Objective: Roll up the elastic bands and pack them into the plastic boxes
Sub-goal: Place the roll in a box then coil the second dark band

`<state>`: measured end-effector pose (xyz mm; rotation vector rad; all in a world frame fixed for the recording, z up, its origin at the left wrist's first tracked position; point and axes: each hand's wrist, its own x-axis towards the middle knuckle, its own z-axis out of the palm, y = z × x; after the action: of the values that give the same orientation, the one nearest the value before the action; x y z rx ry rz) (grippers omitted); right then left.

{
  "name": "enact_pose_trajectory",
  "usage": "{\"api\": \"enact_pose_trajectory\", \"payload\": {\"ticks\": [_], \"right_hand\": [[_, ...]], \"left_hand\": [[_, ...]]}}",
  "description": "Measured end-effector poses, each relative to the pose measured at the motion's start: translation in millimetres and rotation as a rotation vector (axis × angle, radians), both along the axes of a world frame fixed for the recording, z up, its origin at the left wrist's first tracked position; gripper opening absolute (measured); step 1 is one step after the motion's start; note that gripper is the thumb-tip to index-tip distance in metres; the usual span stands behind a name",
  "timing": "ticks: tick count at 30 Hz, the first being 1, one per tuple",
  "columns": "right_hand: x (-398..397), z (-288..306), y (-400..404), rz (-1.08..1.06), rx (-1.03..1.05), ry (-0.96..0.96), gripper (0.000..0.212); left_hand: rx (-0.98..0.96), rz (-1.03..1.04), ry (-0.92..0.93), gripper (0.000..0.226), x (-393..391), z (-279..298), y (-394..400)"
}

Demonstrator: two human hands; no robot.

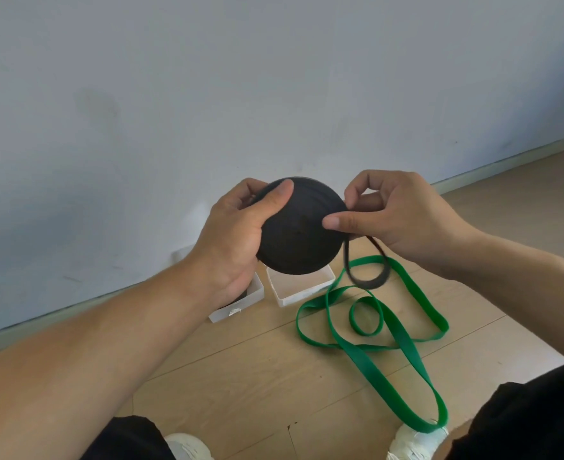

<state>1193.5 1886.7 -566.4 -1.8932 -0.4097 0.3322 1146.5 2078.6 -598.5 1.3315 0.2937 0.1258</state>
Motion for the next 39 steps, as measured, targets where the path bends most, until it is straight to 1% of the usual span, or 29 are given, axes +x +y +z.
{"api": "enact_pose_trajectory", "payload": {"ticks": [4, 6, 8, 9, 12, 13, 15, 17, 21, 25, 28, 33, 39], "right_hand": [[-3, -3, 2, 0.007, 0.076, 0.050, 0.027], [-3, -4, 2, -0.010, 0.044, 0.037, 0.026], [-1, -3, 1, -0.006, -0.057, -0.004, 0.026], [0, -1, 0, 0.020, -0.123, -0.034, 0.026], [-4, 1, 0, 0.158, -0.291, -0.130, 0.026], [-7, 0, 1, 0.192, -0.336, -0.154, 0.026], [-11, -2, 2, 0.226, -0.377, -0.187, 0.024], [-11, -1, 2, 0.219, -0.377, -0.209, 0.024], [-6, 2, 0, 0.179, -0.357, -0.221, 0.029], [-1, 5, -2, 0.186, -0.431, -0.233, 0.028], [2, 8, -5, 0.190, -0.443, -0.218, 0.024], [6, 13, -13, 0.157, -0.351, -0.138, 0.019], [-5, 6, -6, 0.128, -0.198, -0.051, 0.019]], "left_hand": [[-0.121, 0.033, 0.047, 0.018, -2, 0, -2], [-0.132, 0.017, 0.085, 0.019, -2, -1, -1], [-0.071, -0.038, 0.098, 0.021, -2, 0, 2], [0.031, -0.082, 0.084, 0.023, -1, 0, 4], [0.498, -0.230, 0.020, 0.039, -2, -2, 6], [0.594, -0.257, 0.015, 0.041, -4, -4, 3], [0.712, -0.281, 0.009, 0.033, -7, -7, -3], [0.765, -0.264, -0.015, 0.027, -8, -9, -6], [0.804, -0.201, -0.097, 0.034, -3, -9, -5], [0.889, -0.251, -0.059, 0.035, 1, -10, 4], [0.916, -0.285, -0.024, 0.038, 3, -11, 16], [0.821, -0.348, -0.042, 0.051, -2, -5, 19], [0.707, -0.278, -0.086, 0.048, -4, -3, 20]]}}
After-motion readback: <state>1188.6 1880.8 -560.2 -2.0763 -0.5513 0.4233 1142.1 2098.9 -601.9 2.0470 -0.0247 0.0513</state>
